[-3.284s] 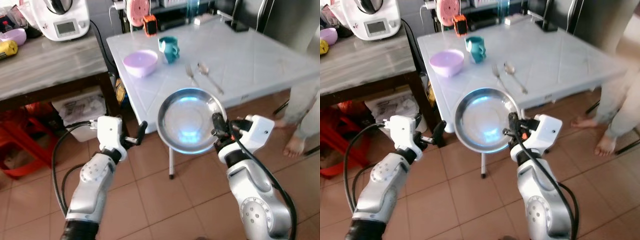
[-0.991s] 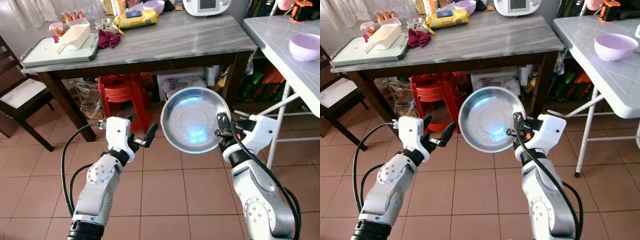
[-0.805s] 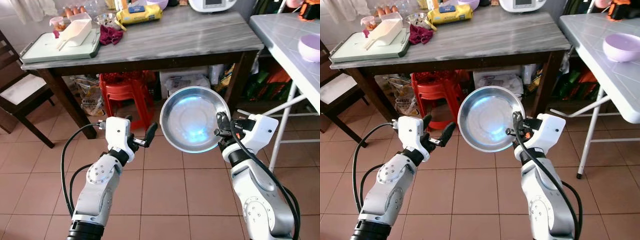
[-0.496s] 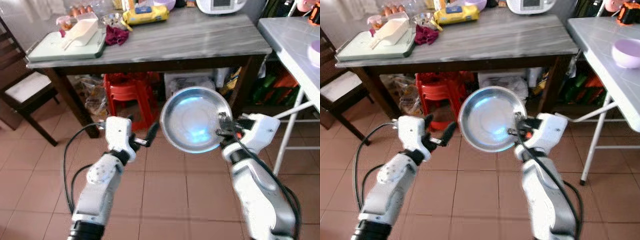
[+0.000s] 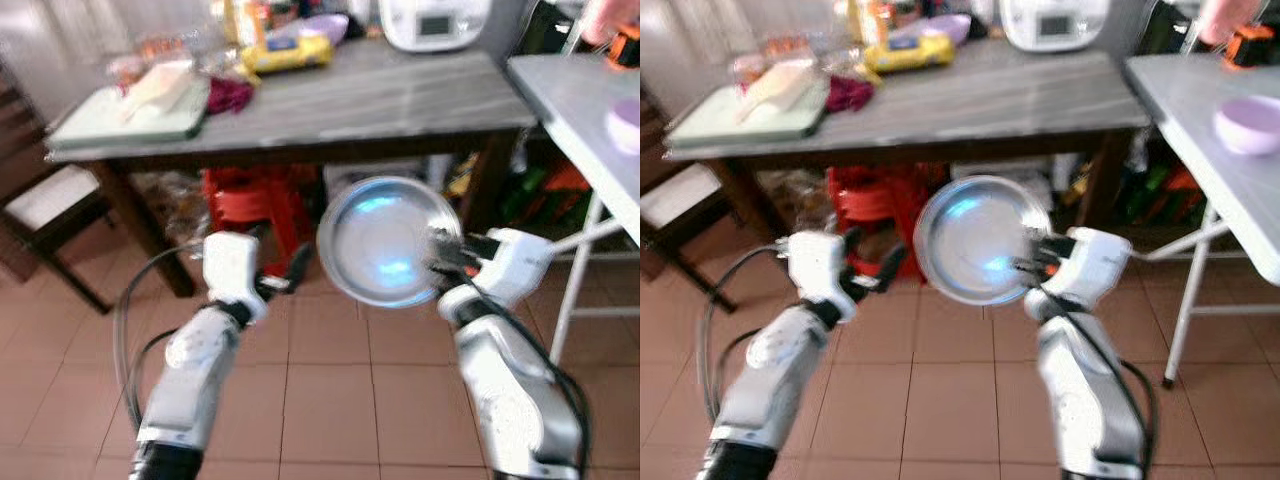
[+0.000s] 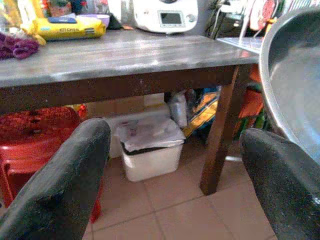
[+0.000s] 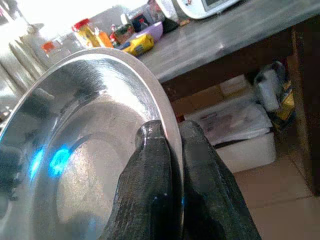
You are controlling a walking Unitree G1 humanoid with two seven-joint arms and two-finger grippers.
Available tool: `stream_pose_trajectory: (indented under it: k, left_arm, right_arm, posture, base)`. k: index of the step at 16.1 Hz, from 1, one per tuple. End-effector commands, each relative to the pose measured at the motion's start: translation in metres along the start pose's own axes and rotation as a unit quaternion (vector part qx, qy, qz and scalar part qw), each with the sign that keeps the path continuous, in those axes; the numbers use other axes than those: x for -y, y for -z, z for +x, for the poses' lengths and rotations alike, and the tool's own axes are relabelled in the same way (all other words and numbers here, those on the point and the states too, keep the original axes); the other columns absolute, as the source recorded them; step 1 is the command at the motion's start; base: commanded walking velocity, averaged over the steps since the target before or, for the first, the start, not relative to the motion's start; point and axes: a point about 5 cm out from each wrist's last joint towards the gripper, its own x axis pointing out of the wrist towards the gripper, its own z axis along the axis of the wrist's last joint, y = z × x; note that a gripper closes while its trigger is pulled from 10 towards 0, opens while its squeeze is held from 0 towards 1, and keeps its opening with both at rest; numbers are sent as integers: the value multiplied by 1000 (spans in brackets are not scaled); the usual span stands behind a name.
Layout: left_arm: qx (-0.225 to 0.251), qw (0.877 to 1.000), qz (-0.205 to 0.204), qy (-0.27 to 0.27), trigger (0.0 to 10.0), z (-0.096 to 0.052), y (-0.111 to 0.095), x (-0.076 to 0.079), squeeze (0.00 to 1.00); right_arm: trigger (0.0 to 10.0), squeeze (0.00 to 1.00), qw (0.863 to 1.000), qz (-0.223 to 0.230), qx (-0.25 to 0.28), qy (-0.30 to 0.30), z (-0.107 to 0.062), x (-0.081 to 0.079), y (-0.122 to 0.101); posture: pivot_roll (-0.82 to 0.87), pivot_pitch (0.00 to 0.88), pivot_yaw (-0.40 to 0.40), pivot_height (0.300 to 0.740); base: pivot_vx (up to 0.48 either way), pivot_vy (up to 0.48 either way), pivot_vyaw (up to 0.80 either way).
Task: Setting the table
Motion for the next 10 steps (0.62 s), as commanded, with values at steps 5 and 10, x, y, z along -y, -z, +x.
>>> stream_pose_trajectory:
  k: [5, 10]
  left_arm:
    - [6, 1000, -1, 15, 10000, 6, -4, 7, 0]
    - [8, 1000, -1, 15, 10000, 7, -4, 8, 0]
  right_arm:
    - [10000, 0, 1000, -8, 15, 11, -2, 4, -5]
    - [10000, 0, 1000, -10, 14, 13, -3, 5, -3]
  posture:
    - [-170, 60, 101, 740]
    - [-170, 60, 99, 740]
  base:
    - [305, 0, 0]
    - [305, 0, 0]
